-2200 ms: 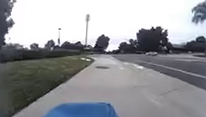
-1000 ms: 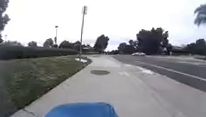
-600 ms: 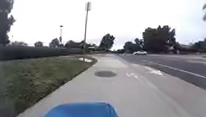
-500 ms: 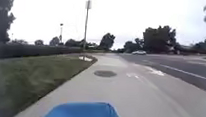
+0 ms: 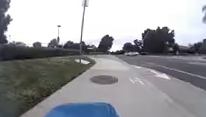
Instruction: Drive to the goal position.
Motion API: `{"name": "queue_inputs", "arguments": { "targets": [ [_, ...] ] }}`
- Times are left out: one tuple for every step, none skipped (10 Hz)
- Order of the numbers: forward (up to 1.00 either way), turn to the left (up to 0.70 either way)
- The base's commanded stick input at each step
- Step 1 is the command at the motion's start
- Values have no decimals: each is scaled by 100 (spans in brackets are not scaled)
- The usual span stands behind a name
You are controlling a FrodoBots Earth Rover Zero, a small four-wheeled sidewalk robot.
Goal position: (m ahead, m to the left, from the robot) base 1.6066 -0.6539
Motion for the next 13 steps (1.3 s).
{"name": "queue_inputs", "arguments": {
  "targets": [
    [100,0],
    [100,0],
    [100,0],
    [100,0],
    [100,0],
    [100,0],
    [100,0],
    [100,0],
    [100,0],
    [100,0],
    [100,0],
    [100,0],
    [100,0]
  ]
}}
